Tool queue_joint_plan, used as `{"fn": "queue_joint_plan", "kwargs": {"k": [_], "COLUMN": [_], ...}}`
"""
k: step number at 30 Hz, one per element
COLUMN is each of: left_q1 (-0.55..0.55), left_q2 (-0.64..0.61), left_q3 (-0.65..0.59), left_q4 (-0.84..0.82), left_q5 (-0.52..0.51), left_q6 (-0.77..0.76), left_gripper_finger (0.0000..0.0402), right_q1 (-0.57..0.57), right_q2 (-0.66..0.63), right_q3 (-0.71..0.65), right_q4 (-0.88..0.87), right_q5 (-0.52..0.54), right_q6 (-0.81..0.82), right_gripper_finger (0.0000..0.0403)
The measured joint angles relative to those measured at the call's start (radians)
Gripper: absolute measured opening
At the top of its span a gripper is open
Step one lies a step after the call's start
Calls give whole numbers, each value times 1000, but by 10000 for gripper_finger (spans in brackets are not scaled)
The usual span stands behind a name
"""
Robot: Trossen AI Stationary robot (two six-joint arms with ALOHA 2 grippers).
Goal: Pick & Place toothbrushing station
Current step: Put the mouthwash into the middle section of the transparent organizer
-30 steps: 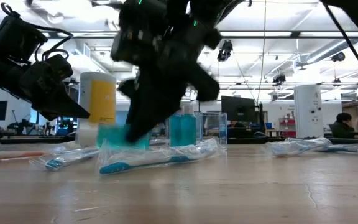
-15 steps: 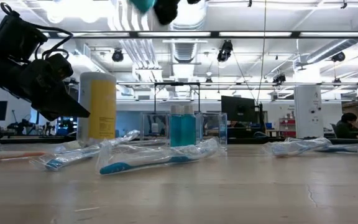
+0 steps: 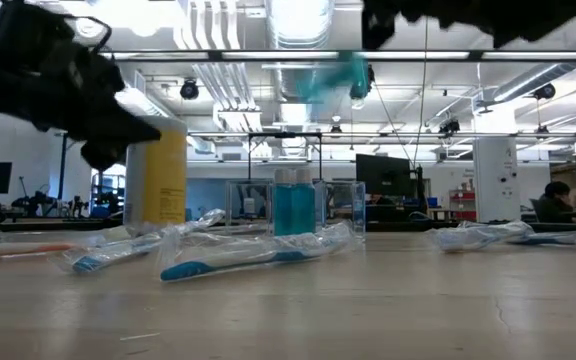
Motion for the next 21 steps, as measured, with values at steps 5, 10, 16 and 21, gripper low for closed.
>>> {"fn": "queue_joint_plan", "kwargs": {"k": [5,10,16,21], "left_q1": [-1,-1,-1,-1], "left_q2": [31,69,99,110], "left_q3": [63,86,85,85], "left_q4": [-40,-36,-42,-42], "left_q5": [15,21,18,33], "left_q6": [-1,16,17,18], "left_gripper_finger": [5,5,5,5], "right_q1": [-3,-2,-2,27], "right_q2": [49,120,143,127], "right_q3": [-77,-84,-20,126], "right_q4": [-5,-25,-236,-684], "right_q5": [19,22,22,86], "right_q6": [74,95,109,166], "right_gripper_finger": [6,6,7,8]}}
